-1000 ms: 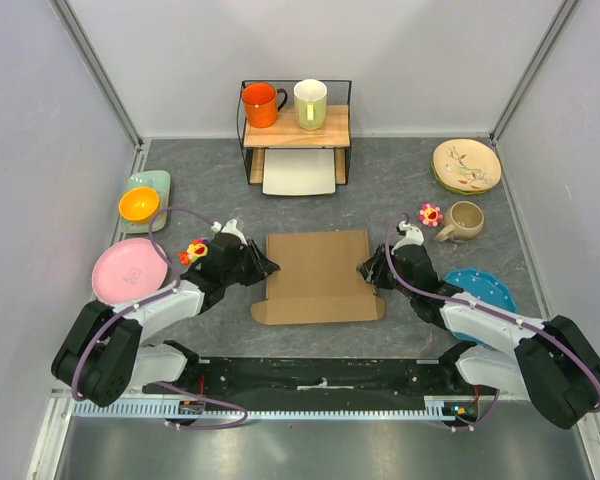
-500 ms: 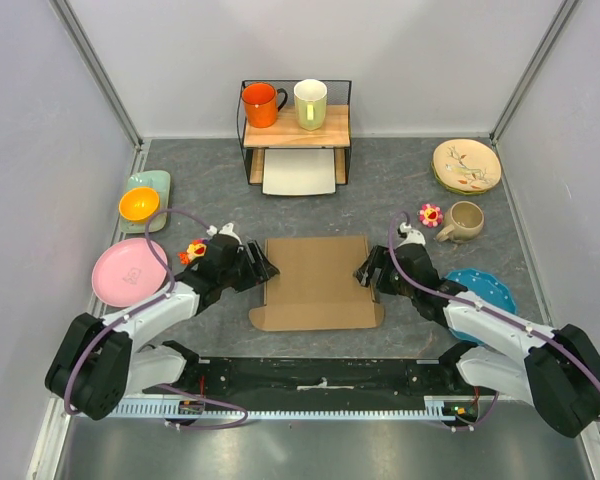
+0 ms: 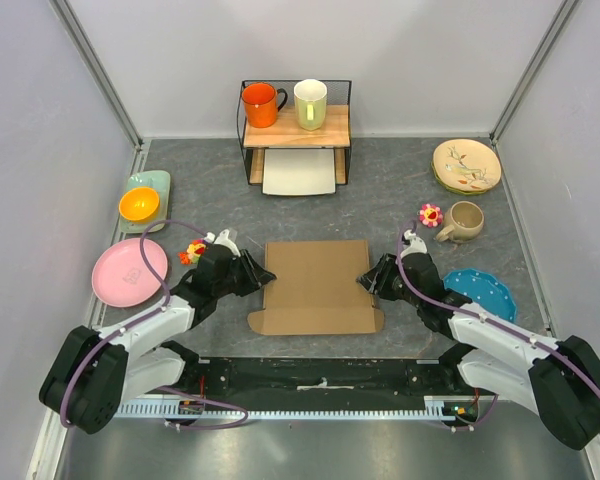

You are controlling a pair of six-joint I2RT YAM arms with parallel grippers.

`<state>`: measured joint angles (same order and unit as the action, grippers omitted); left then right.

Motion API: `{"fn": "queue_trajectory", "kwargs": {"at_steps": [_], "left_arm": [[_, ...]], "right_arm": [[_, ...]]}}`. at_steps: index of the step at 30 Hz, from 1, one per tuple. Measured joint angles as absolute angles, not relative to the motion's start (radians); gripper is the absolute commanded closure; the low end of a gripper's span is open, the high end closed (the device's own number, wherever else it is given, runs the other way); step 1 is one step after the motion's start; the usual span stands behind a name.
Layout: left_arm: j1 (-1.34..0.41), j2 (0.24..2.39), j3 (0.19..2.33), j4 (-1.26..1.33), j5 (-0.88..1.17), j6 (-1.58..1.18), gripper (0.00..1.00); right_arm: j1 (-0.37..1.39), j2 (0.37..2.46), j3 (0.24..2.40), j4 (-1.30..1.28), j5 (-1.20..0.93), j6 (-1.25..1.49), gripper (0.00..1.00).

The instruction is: Fold the paper box

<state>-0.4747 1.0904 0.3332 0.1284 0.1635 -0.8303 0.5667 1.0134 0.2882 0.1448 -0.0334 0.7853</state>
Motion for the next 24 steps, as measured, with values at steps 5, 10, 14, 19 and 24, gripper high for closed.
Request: {"fn": "queue_trajectory", "kwargs": {"at_steps": [5,10,14,19,24], "left_arm": [[-0.473,1.091,0.334,0.13,0.165,-0.831,0.72],[-0.473,1.088,0.368,0.073,0.156,-0.83,0.5],[-0.472,1.067,0.425,-0.014,0.152,-0.829,0.43],[-0.464,1.013,0.505,-0.088,0.12,-0.829,0.37],[-0.461,0.933,0.498,-0.168,0.113,-0.829,0.46]], "right_arm": [[0.568,1.027,0.289,0.15,-0.032,0.785,0.44],[0.58,1.024,0.33,0.078,-0.003,0.787,0.22],[0.587,1.019,0.397,-0.043,0.025,0.764,0.15],[0.585,1.008,0.493,-0.13,0.053,0.725,0.14],[0.585,0.923,0.484,-0.188,0.054,0.71,0.19]]}}
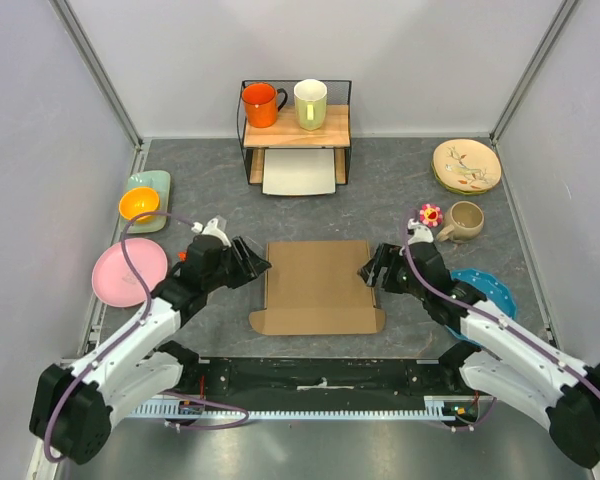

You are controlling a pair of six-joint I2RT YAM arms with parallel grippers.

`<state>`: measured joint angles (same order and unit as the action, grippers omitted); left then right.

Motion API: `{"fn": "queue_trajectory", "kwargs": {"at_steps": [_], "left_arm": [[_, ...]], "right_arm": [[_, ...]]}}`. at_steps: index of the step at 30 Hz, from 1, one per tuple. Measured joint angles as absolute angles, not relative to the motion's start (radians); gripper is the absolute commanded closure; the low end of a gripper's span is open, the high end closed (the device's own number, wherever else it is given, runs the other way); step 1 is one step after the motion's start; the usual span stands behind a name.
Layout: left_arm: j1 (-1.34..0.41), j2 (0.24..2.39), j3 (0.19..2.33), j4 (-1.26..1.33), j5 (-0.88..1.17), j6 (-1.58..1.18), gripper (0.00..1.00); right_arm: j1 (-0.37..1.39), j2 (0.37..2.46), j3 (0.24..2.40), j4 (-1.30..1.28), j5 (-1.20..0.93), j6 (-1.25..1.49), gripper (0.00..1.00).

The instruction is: Fold the paper box

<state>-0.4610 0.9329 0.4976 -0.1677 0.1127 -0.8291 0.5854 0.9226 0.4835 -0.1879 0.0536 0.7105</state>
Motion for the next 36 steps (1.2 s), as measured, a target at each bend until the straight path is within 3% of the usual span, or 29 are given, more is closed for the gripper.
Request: {"fn": "queue_trajectory", "kwargs": {"at_steps": [1,3,4,6,7,10,12,36], "left_arm": [[-0.461,0.904,0.488,-0.179,0.106,-0.83,0.48],[-0.459,0.815,0.447,-0.204,0.087,-0.837,0.62],[-0.459,0.774,0.43,-0.22,0.079,-0.848,0.77],[-0.454,0.669,0.385,-0.248,0.053,-0.873,0.9],[-0.45,0.626,0.366,-0.265,0.041,-0.888,0.95],[-0.44,0.578,0.342,-0.306,0.017,-0.911,0.98],[-0.434,0.615,0.333,-0.314,0.014,-0.917,0.98],[-0.427,0.807,0.233,-0.118,0.169,-0.943,0.98]], "right_arm": [[0.585,0.888,0.476,-0.201,0.059,0.711,0.21],[0.585,0.818,0.464,-0.229,0.081,0.719,0.3],[0.585,0.791,0.462,-0.245,0.093,0.723,0.46],[0.585,0.745,0.461,-0.278,0.125,0.738,0.61],[0.585,0.736,0.461,-0.29,0.135,0.744,0.75],[0.585,0.751,0.452,-0.318,0.149,0.764,0.92],[0.585,0.772,0.429,-0.323,0.144,0.772,0.98],[0.585,0.838,0.324,-0.258,0.014,0.8,1.0]]}}
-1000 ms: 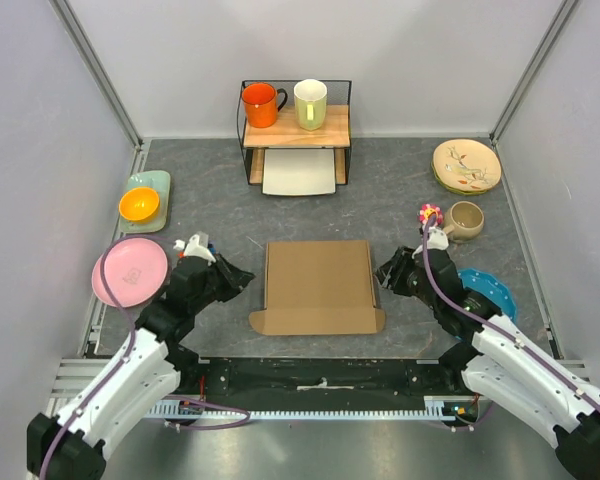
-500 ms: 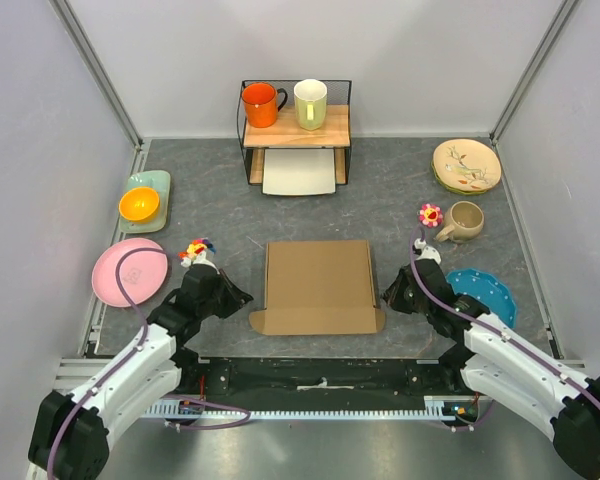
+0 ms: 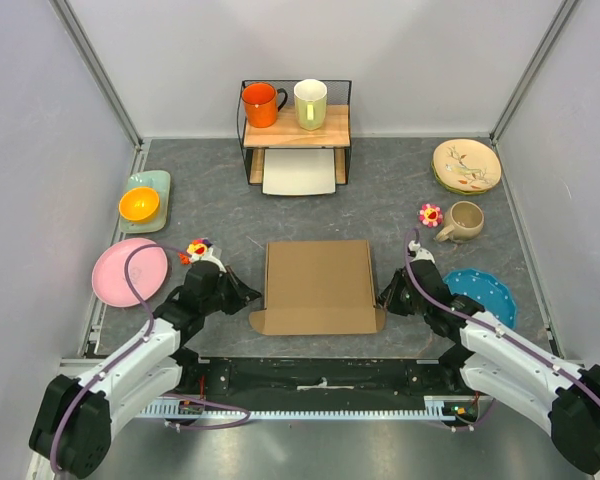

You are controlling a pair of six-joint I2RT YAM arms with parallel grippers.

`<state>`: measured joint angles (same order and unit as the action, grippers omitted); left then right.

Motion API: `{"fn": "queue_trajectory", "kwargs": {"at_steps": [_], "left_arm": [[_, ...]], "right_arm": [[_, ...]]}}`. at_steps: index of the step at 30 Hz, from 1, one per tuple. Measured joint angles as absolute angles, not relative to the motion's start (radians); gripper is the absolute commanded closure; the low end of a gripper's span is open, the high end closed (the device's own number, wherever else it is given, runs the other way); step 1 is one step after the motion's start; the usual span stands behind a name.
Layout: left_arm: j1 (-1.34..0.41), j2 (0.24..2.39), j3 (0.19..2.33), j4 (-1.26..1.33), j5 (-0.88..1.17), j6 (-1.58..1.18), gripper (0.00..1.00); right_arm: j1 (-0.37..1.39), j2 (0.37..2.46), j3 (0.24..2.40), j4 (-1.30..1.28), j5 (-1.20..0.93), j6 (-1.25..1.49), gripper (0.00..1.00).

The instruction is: Fold the paper box

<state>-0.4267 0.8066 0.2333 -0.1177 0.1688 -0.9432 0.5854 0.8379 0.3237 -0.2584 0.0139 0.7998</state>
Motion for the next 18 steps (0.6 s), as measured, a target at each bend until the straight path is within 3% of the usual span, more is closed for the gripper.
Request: {"fn": "queue_trajectory", "kwargs": {"at_steps": [18], "left_arm": [[-0.416,0.746,0.197,-0.073,0.286,-0.941,0.98]], "right_arm": [[0.627,0.839,0.332,-0.268,0.01,0.781,1.0]]}}
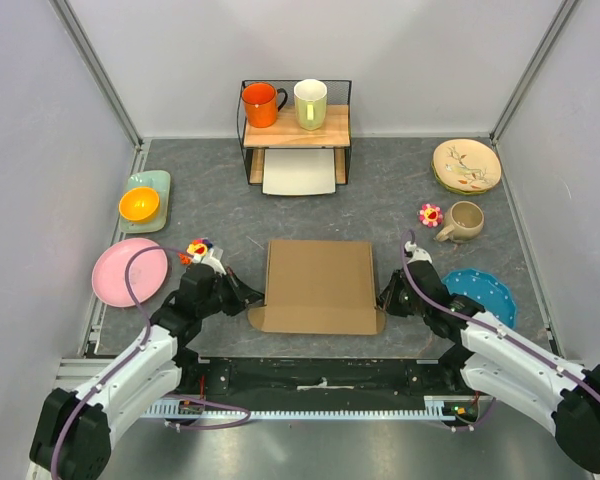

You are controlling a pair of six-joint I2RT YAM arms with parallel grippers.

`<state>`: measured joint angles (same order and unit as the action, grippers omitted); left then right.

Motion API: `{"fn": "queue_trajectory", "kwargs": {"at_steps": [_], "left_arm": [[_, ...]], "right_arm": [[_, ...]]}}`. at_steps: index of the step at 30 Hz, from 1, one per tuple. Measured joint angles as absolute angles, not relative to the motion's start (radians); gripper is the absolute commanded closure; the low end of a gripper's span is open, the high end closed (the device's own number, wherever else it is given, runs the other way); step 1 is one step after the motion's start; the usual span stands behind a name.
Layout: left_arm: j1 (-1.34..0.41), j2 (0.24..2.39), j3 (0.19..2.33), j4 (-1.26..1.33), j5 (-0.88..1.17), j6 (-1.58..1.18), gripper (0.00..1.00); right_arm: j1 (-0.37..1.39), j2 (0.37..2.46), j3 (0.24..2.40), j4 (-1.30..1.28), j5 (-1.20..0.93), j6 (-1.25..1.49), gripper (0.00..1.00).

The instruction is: Fold the paper box

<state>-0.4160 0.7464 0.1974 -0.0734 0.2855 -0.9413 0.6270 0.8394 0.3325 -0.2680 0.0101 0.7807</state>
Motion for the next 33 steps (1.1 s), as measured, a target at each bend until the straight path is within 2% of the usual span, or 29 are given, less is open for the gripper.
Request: {"fn": "queue_trajectory", "kwargs": {"at_steps": [18,25,33], "left_arm": [[-0.407,0.611,0.34,-0.172,0.345,-0.933,0.98],[-0.397,0.654,0.47,-0.192,0.313,-0.933,0.98],[-0.384,0.779,0.62,-0.278,0.255,-0.933,0.98]], "right_arm": [[0.639,0.748,0.596,-0.506,0.136,0.736,1.0],[0.638,0.791,0.706,-0.556,0.164,0.722,1.0],[0.638,0.933,0.837,-0.644,0.172,0.737,1.0]]}}
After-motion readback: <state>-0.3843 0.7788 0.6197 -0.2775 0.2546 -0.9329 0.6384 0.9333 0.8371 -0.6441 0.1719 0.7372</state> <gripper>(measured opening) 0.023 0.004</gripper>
